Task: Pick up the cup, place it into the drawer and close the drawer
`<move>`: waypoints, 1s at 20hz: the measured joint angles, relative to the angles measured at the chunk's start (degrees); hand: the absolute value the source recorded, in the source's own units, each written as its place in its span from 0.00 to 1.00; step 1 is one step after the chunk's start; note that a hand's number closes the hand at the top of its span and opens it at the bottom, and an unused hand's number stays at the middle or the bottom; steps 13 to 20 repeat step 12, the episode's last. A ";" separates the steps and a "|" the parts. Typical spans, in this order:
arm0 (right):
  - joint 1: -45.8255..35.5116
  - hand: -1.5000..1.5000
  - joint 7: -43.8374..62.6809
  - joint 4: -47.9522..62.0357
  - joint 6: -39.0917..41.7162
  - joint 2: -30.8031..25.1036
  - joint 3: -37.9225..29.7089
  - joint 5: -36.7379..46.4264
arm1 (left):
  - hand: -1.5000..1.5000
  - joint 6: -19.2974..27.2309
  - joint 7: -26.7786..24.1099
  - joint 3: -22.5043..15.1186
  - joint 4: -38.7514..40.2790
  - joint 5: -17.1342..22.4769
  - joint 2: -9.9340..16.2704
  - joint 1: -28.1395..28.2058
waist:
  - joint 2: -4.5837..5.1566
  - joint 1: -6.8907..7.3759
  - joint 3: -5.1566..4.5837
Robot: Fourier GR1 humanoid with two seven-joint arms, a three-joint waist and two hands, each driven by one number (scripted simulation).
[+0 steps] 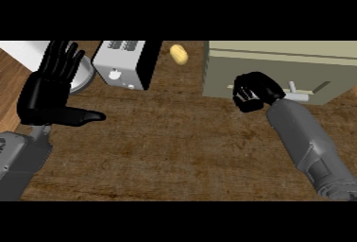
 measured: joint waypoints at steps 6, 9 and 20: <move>-0.37 1.00 -4.27 1.67 1.94 -0.97 -1.58 -1.57 | 0.00 -1.50 -0.57 -0.58 0.22 -0.14 -0.89 0.56 | 0.15 0.70 -0.01; -0.24 1.00 -6.29 2.08 1.96 -1.23 -2.50 -2.44 | 0.00 -2.25 -0.57 -0.49 0.44 0.03 -0.92 0.63 | 0.31 1.01 0.06; -0.43 1.00 -7.48 2.67 2.33 -1.34 -3.16 -3.02 | 0.00 -2.68 -0.81 -0.47 0.80 -0.02 -1.18 0.65 | 0.40 1.08 0.11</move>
